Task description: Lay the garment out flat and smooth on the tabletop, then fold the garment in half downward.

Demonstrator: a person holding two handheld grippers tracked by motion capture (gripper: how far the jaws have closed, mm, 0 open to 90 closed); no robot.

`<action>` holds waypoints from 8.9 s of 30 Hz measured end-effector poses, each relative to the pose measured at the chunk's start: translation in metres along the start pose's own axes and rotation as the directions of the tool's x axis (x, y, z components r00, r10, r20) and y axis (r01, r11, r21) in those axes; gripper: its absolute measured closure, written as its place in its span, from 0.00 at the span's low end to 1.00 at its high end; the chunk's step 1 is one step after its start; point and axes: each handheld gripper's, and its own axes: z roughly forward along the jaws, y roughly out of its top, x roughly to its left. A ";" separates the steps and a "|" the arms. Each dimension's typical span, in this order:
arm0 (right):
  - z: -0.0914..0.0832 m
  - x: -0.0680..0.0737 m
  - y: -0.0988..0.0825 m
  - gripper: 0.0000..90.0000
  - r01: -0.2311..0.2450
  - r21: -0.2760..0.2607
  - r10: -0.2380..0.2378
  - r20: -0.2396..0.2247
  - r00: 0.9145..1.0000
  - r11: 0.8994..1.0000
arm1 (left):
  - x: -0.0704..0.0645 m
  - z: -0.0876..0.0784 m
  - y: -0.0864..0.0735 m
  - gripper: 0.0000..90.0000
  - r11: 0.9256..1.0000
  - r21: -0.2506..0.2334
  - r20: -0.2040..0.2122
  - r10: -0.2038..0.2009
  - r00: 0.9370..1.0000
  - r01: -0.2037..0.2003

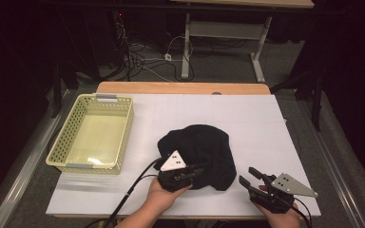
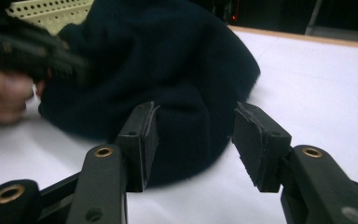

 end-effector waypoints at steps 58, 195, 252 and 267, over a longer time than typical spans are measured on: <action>0.094 0.066 0.043 0.82 0.199 0.055 -0.186 -0.179 0.966 0.979 | 0.039 -0.116 -0.063 0.10 0.971 -0.018 -0.123 -0.237 0.964 0.236; 0.032 0.008 0.015 0.21 0.081 0.208 -0.099 0.077 0.992 0.975 | 0.028 -0.080 -0.048 0.00 0.989 -0.133 -0.145 0.052 0.988 -0.071; -0.003 -0.019 -0.007 0.46 0.007 0.098 -0.020 0.135 0.991 0.995 | 0.024 -0.054 -0.023 0.90 0.970 0.233 -0.240 0.132 0.962 -0.075; 0.016 0.003 -0.001 0.39 0.059 0.112 -0.064 0.048 0.997 0.992 | 0.034 -0.119 -0.061 0.90 0.988 0.152 -0.336 0.015 0.942 0.038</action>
